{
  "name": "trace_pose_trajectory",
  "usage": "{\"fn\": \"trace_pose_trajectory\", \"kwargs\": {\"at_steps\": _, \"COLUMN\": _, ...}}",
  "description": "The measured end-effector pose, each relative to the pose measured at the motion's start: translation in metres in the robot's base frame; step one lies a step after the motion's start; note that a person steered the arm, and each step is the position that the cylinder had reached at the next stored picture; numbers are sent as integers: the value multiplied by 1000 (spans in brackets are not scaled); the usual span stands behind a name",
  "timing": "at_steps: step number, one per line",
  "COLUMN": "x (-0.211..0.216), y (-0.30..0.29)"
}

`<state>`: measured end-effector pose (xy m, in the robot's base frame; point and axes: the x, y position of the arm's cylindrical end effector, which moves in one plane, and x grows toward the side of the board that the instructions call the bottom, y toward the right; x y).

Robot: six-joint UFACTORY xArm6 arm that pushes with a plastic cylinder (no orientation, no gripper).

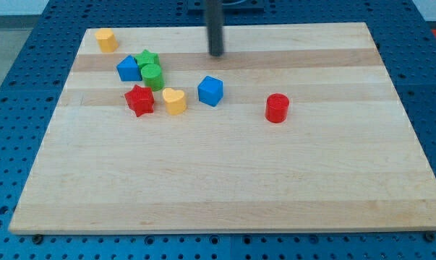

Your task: Put the red circle to the right of the green star

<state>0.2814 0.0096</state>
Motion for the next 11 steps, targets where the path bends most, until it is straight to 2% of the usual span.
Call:
{"fn": "trace_pose_trajectory", "kwargs": {"at_steps": 1, "x": 68, "y": 38}}
{"fn": "trace_pose_trajectory", "kwargs": {"at_steps": 2, "x": 135, "y": 39}}
{"fn": "trace_pose_trajectory", "kwargs": {"at_steps": 4, "x": 190, "y": 39}}
{"fn": "trace_pose_trajectory", "kwargs": {"at_steps": 5, "x": 191, "y": 68}}
{"fn": "trace_pose_trajectory", "kwargs": {"at_steps": 7, "x": 107, "y": 72}}
{"fn": "trace_pose_trajectory", "kwargs": {"at_steps": 8, "x": 84, "y": 73}}
{"fn": "trace_pose_trajectory", "kwargs": {"at_steps": 9, "x": 97, "y": 85}}
{"fn": "trace_pose_trajectory", "kwargs": {"at_steps": 10, "x": 89, "y": 116}}
{"fn": "trace_pose_trajectory", "kwargs": {"at_steps": 11, "x": 50, "y": 104}}
